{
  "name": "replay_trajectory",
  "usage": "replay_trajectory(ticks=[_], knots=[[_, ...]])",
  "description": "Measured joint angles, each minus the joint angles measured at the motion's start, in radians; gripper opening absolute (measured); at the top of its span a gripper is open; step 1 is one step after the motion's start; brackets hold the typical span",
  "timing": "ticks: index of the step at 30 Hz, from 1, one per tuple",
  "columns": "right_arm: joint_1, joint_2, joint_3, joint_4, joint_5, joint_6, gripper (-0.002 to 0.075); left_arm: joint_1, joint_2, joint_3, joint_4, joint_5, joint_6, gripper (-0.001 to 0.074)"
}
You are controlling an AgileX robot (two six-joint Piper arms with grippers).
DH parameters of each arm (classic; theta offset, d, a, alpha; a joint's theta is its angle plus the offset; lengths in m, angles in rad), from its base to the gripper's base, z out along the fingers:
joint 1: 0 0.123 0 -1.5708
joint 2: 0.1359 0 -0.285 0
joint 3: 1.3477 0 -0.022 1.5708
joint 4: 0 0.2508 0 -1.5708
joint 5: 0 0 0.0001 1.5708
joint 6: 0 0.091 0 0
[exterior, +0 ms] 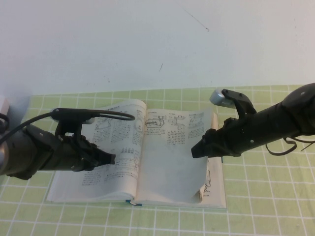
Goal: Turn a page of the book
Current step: Open the closed book
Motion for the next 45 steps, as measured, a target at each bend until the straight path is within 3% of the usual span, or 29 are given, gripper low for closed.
replay_trajectory(ticks=[9, 26, 30, 36, 45], knots=[[0.0, 0.0, 0.0, 0.158, 0.033, -0.114, 0.0375, 0.0, 0.0, 0.0, 0.0, 0.002, 0.0, -0.0004], [0.0, 0.02, -0.046, 0.179, 0.08, -0.073, 0.0375, 0.0, 0.0, 0.0, 0.0, 0.012, -0.002, -0.0004], [0.0, 0.02, -0.057, 0.145, 0.082, -0.03, 0.0375, 0.0, 0.0, 0.0, 0.0, 0.012, -0.002, -0.0004], [0.0, 0.02, -0.057, -0.038, 0.088, 0.097, 0.0375, 0.0, 0.0, 0.0, 0.0, 0.012, -0.002, -0.0004], [0.0, 0.02, -0.057, -0.071, 0.12, 0.117, 0.0375, 0.0, 0.0, 0.0, 0.0, 0.012, 0.001, -0.0004]])
